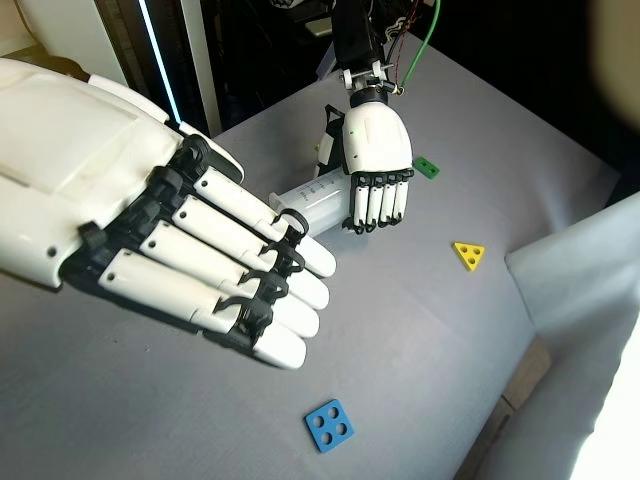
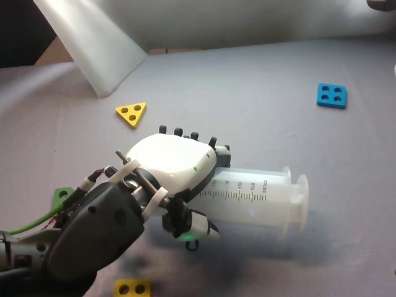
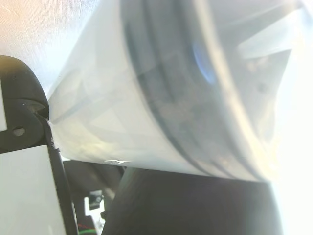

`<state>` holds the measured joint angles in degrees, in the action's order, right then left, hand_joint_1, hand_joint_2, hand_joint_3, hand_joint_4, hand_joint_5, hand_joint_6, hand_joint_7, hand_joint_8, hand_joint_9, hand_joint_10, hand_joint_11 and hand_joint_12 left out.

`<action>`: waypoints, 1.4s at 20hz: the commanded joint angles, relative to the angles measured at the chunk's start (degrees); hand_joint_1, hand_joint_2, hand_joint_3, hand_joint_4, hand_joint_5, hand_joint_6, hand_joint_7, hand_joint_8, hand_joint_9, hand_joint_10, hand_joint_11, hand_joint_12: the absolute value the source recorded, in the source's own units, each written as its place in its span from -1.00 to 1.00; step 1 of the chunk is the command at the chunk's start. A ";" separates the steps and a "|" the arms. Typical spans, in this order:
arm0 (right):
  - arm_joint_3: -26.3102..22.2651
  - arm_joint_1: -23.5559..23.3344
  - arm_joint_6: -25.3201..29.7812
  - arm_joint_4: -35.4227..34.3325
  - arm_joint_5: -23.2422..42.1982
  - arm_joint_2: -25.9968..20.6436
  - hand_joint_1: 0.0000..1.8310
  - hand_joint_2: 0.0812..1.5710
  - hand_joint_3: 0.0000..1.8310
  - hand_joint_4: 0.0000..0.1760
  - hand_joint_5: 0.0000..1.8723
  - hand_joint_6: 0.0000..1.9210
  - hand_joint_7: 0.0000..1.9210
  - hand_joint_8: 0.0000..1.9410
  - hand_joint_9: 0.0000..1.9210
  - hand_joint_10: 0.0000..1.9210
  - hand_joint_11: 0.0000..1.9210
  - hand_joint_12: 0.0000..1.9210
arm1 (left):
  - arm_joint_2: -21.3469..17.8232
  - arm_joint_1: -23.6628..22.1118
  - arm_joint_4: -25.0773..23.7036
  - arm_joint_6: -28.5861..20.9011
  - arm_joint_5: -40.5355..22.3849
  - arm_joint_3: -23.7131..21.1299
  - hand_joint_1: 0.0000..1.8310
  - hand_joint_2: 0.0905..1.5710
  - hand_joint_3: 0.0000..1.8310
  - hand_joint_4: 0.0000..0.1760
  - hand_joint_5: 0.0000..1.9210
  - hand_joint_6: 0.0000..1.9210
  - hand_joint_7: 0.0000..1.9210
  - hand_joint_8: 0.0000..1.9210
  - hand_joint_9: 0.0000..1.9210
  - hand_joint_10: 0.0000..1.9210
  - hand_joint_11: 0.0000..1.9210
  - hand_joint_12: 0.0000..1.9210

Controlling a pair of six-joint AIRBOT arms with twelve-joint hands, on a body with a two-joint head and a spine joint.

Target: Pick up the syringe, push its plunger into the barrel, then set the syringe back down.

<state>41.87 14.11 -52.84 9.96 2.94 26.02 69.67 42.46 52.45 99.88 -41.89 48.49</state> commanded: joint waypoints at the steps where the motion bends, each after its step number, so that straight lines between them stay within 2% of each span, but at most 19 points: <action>1: 0.03 -1.19 1.97 -0.14 4.19 -0.16 -1.00 0.58 -1.00 -1.00 -0.82 -1.00 -0.83 -1.00 -0.86 -1.00 -1.00 -0.59 | 0.15 -0.45 -3.46 -0.57 -4.66 -0.34 0.21 0.53 -1.00 -1.00 -0.54 0.05 -0.57 0.30 -0.66 0.42 -0.83 0.56; 2: -0.02 -1.35 3.52 -0.14 3.31 -0.16 -1.00 0.58 -1.00 -1.00 -0.82 -1.00 -0.83 -1.00 -0.86 -1.00 -1.00 -0.59 | 0.16 -0.38 -3.47 -0.68 -4.84 -0.37 0.21 0.53 -1.00 -1.00 -0.54 0.05 -0.57 0.30 -0.66 0.42 -0.83 0.56; 3: -0.09 -1.39 4.53 -0.14 2.85 -0.17 -1.00 0.59 -1.00 -1.00 -0.82 -1.00 -0.83 -1.00 -0.87 -1.00 -1.00 -0.64 | 0.16 -0.34 -3.47 -0.70 -4.94 -0.40 0.11 0.31 -1.00 -1.00 -0.56 -0.62 -0.54 -0.50 -0.69 -0.23 -0.98 0.32; 4: -0.10 -1.49 5.74 -0.14 2.35 -0.17 -1.00 0.59 -1.00 -1.00 -0.83 -1.00 -0.84 -1.00 -0.87 -1.00 -1.00 -0.65 | 0.16 -0.33 -3.48 -0.72 -5.01 -0.41 0.05 0.25 -1.00 -1.00 -0.54 -0.85 -0.50 -0.79 -0.65 -0.54 -1.00 0.16; 5: -0.12 -1.68 7.11 -0.14 1.22 -0.17 -1.00 0.59 -1.00 -1.00 -0.82 -1.00 -0.83 -1.00 -0.87 -1.00 -1.00 -0.63 | 0.16 -0.33 -3.50 -0.72 -5.01 -0.41 -0.05 0.25 -1.00 -1.00 -0.61 -0.96 -0.58 -0.95 -0.68 -0.80 -1.00 -0.10; 6: -0.22 -1.80 7.72 -0.14 0.20 -0.17 -1.00 0.58 -1.00 -1.00 -0.81 -1.00 -0.83 -1.00 -0.86 -1.00 -1.00 -0.61 | 0.16 -0.33 -3.60 -0.72 -5.01 -0.41 -0.17 0.27 -1.00 -1.00 -0.67 -0.99 -0.65 -0.99 -0.71 -0.93 -1.00 -0.26; 8: -0.33 -1.85 6.76 -0.12 0.11 -0.17 -1.00 0.58 -1.00 -1.00 -0.81 -1.00 -0.82 -1.00 -0.86 -1.00 -1.00 -0.60 | 0.16 -0.30 -3.62 -0.72 -5.01 -0.49 -0.29 0.26 -1.00 -1.00 -0.77 -1.00 -0.74 -1.00 -0.76 -0.99 -1.00 -0.40; 11: -0.87 -2.10 -1.57 -0.12 0.13 -0.17 -1.00 0.59 -1.00 -1.00 -0.82 -1.00 -0.83 -1.00 -0.87 -1.00 -1.00 -0.62 | 0.16 -0.17 -3.64 -0.72 -5.01 -0.54 -0.34 0.19 -1.00 -1.00 -0.83 -1.00 -0.82 -1.00 -0.83 -1.00 -1.00 -0.50; 12: -0.98 -2.09 -2.10 -0.12 0.13 -0.17 -1.00 0.59 -1.00 -1.00 -0.82 -1.00 -0.83 -1.00 -0.87 -1.00 -1.00 -0.63 | 0.14 -0.14 -3.97 -0.87 -5.06 -0.52 -0.41 0.13 -1.00 -1.00 -0.86 -1.00 -0.86 -1.00 -0.88 -1.00 -1.00 -0.56; 13: -1.00 -2.09 -2.11 -0.12 0.13 -0.19 -1.00 0.59 -1.00 -1.00 -0.80 -0.99 -0.81 -0.99 -0.85 -0.99 -1.00 -0.57 | 0.13 -0.12 -4.80 -1.53 -5.24 -0.41 -0.71 -0.02 -1.00 -1.00 -0.92 -1.00 -0.95 -1.00 -0.95 -1.00 -1.00 -0.71; 14: -0.99 -2.09 -2.22 -0.12 0.13 -0.23 -1.00 0.59 -1.00 -1.00 -0.80 -0.99 -0.80 -0.99 -0.84 -0.99 -1.00 -0.55 | 0.04 -0.13 -6.35 -2.90 -5.32 -0.15 -0.80 -0.15 -1.00 -1.00 -0.98 -1.00 -0.99 -1.00 -0.99 -1.00 -1.00 -0.85; 17: -1.04 -2.02 -3.20 -0.12 0.14 -0.24 -1.00 0.59 -1.00 -1.00 -0.80 -1.00 -0.81 -1.00 -0.84 -1.00 -1.00 -0.55 | -0.74 -1.01 -10.04 -6.36 -5.13 0.42 -0.80 -0.24 -1.00 -1.00 -1.00 -1.00 -1.00 -1.00 -1.00 -1.00 -1.00 -0.99; 19: -1.08 -1.93 -3.88 -0.12 0.14 -0.24 -1.00 0.59 -1.00 -1.00 -0.80 -1.00 -0.81 -1.00 -0.84 -1.00 -1.00 -0.55 | -1.88 -2.81 -12.95 -8.76 -4.23 0.82 -0.80 -0.24 -1.00 -1.00 -1.00 -1.00 -1.00 -1.00 -1.00 -1.00 -1.00 -0.99; 20: -1.12 -1.93 -4.05 -0.12 0.13 -0.24 -1.00 0.58 -1.00 -1.00 -0.83 -1.00 -0.84 -1.00 -0.87 -0.99 -1.00 -0.64 | -2.46 -3.93 -14.76 -9.94 -2.85 1.15 -0.80 -0.25 -1.00 -1.00 -1.00 -1.00 -1.00 -1.00 -1.00 -1.00 -1.00 -1.00; 21: -1.15 -1.93 -4.10 -0.12 0.13 -0.24 -1.00 0.58 -1.00 -1.00 -0.82 -1.00 -0.83 -1.00 -0.87 -0.99 -1.00 -0.61 | -3.05 -5.09 -16.92 -11.68 -1.20 1.59 -0.86 -0.23 -1.00 -1.00 -1.00 -1.00 -1.00 -1.00 -1.00 -1.00 -1.00 -1.00; 22: -1.23 -1.90 -4.10 -0.12 0.13 -0.24 -1.00 0.58 -1.00 -1.00 -0.82 -1.00 -0.84 -1.00 -0.87 -1.00 -1.00 -0.61 | -3.74 -6.43 -19.62 -14.28 0.94 2.08 -0.90 -0.16 -1.00 -1.00 -0.98 -0.99 -1.00 -1.00 -1.00 -1.00 -1.00 -1.00; 24: -1.57 -1.88 -5.61 -0.12 0.13 -0.25 -1.00 0.59 -1.00 -1.00 -0.79 -0.99 -0.82 -1.00 -0.85 -0.99 -1.00 -0.54 | -5.68 -9.45 -28.27 -22.63 5.77 3.12 -0.88 0.01 -0.99 -1.00 -0.86 -1.00 -0.90 -1.00 -0.92 -0.99 -0.93 -0.93; 26: -2.05 -1.81 -9.63 -0.12 0.47 -0.24 -1.00 0.60 -1.00 -1.00 -0.74 -0.98 -0.78 -0.99 -0.82 -0.99 -1.00 -0.47 | -7.74 -12.00 -39.72 -34.62 8.81 3.83 -0.86 0.13 -1.00 -1.00 -0.77 -0.99 -0.81 -0.99 -0.84 -0.99 -1.00 -0.60; 28: -2.16 -1.86 -10.23 -0.12 1.61 -0.26 -1.00 0.62 -1.00 -1.00 -0.64 -0.97 -0.64 -0.97 -0.70 -0.96 -1.00 -0.16 | -10.18 -14.68 -54.66 -49.91 10.05 4.20 -0.78 0.24 -1.00 -1.00 -0.56 -0.99 -0.53 -0.98 -0.57 -0.97 -1.00 -0.11</action>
<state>39.72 12.99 -62.94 9.87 -2.37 25.82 58.65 27.66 -8.05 44.53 -25.63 52.71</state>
